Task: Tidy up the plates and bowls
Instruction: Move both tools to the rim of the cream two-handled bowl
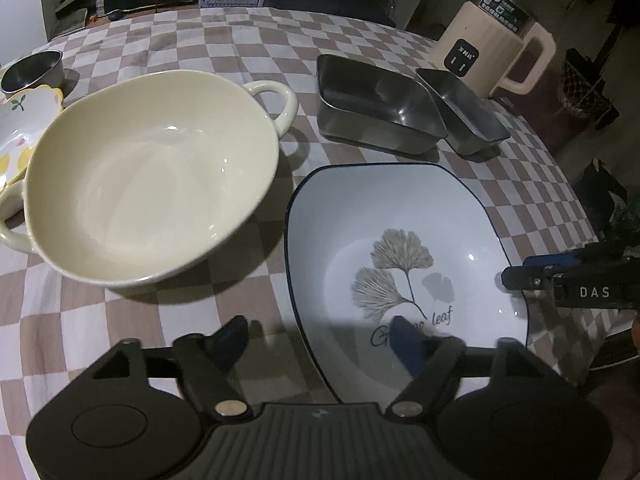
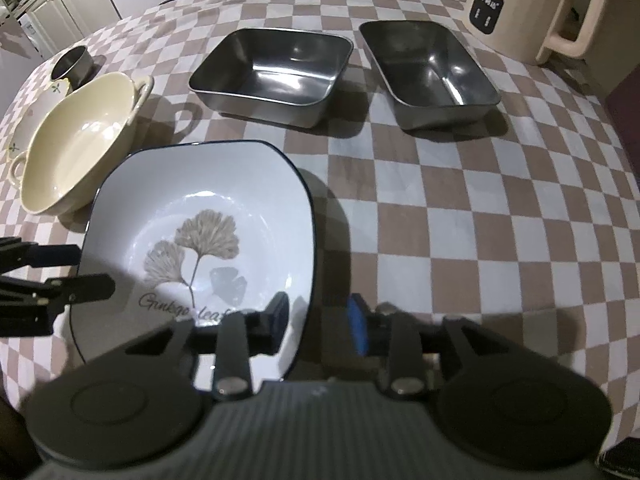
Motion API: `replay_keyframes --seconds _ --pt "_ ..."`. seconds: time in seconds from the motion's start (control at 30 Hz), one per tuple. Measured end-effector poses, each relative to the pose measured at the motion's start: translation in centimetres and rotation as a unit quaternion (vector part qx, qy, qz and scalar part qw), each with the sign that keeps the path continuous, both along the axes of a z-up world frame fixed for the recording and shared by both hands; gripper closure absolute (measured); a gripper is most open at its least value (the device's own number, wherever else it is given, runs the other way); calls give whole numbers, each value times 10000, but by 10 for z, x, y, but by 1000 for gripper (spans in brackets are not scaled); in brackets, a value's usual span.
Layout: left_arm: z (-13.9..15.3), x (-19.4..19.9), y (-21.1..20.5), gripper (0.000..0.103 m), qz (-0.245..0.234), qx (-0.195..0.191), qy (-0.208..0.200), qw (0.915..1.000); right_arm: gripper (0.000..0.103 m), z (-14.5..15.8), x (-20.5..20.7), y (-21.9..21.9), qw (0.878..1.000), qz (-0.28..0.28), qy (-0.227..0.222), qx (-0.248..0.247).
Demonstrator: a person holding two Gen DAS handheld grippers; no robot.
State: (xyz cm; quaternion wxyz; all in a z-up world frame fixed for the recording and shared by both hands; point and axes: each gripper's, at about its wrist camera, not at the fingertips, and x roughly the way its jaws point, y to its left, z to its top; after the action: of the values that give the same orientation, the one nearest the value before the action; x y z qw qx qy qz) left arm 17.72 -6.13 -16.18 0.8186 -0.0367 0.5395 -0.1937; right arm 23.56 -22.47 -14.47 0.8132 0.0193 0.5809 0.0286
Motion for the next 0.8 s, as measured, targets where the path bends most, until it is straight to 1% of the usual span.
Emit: replay_keyframes --seconds 0.03,0.07,0.1,0.13,0.17,0.23,0.27,0.33,0.37,0.57,0.7,0.8 --pt "1 -1 1 14 17 -22 13 10000 54 2 -2 0 10000 -14 -39 14" --pt "2 -2 2 11 45 -52 27 10000 50 4 -3 -1 10000 -33 -83 36" --pt "3 -2 4 7 87 -90 27 9999 43 6 -5 -1 9999 -46 -116 57" --pt "4 -3 5 5 128 -123 15 9998 36 7 -5 -2 9999 -47 -131 68" --pt "5 -4 6 4 157 -145 3 9998 33 8 -6 -1 9998 -50 -154 66" --pt "8 -5 10 0 224 -165 -37 9996 20 10 -8 -1 9997 -69 -229 44" --pt "9 -6 12 0 260 -169 -71 9995 16 10 -8 -1 9996 -83 -272 28" --pt "10 -7 15 0 299 -183 -110 9993 4 12 -9 -1 9991 -123 -413 5" --pt "10 -7 17 0 315 -206 -112 9992 1 13 -9 -1 9987 -136 -483 3" --pt "17 -5 30 0 473 -354 -210 9980 0 18 -4 4 9971 -197 -730 30" --pt "27 -1 43 0 620 -454 -384 9963 0 21 2 12 9950 -257 -966 40" --pt "35 3 56 0 788 -495 -505 9944 0 23 9 21 9939 -263 -1062 132"
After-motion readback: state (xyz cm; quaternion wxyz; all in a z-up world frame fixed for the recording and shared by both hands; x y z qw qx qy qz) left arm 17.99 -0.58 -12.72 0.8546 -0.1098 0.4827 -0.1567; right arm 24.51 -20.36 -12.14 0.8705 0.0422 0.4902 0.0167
